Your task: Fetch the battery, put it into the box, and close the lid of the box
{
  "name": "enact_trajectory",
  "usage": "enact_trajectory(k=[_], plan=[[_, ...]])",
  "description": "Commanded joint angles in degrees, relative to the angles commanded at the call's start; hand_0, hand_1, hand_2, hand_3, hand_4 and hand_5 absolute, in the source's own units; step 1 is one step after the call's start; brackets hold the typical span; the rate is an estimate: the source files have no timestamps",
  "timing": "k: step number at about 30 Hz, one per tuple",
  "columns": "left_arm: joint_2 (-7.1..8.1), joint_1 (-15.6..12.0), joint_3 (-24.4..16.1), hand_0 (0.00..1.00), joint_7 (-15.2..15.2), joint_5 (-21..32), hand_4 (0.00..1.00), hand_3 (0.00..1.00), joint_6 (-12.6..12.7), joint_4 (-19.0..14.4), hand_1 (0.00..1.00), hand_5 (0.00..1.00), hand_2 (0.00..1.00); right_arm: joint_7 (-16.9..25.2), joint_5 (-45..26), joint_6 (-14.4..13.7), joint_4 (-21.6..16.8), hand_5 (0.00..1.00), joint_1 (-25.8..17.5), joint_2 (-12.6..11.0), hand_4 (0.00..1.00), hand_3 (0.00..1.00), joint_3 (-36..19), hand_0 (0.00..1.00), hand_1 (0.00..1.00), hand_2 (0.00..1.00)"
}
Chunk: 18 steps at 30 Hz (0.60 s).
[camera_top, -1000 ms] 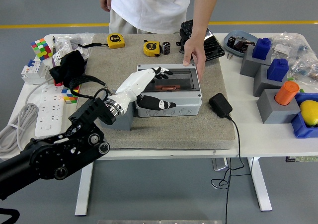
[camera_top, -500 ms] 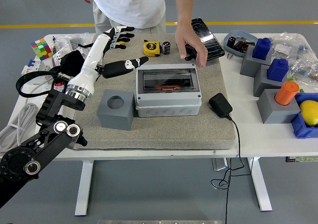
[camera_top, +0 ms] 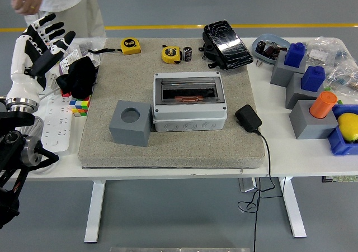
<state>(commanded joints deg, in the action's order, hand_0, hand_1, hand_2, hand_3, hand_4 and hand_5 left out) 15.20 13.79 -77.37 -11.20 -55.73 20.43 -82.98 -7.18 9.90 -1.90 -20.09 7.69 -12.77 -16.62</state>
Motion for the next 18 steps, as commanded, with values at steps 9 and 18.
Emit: enact_trajectory(k=[9,18], plan=[[0.56,-2.60,-4.04,0.612,-1.41,1.72,0.985,0.720,-0.36,0.12,0.707,0.293,0.686,-0.01,-0.02,-0.01,0.03,0.693,0.26,0.20,0.998,0.688,-0.18,0.677,0.719,0.715],[0.81,-3.52,-5.77,0.596,-0.55,0.35,0.978,0.715,-0.65,0.31,0.699,0.287,0.680,-0.05,-0.12,-0.03,0.08,0.693,0.43,0.16,0.998,0.688,-0.28,0.677,0.720,0.715]])
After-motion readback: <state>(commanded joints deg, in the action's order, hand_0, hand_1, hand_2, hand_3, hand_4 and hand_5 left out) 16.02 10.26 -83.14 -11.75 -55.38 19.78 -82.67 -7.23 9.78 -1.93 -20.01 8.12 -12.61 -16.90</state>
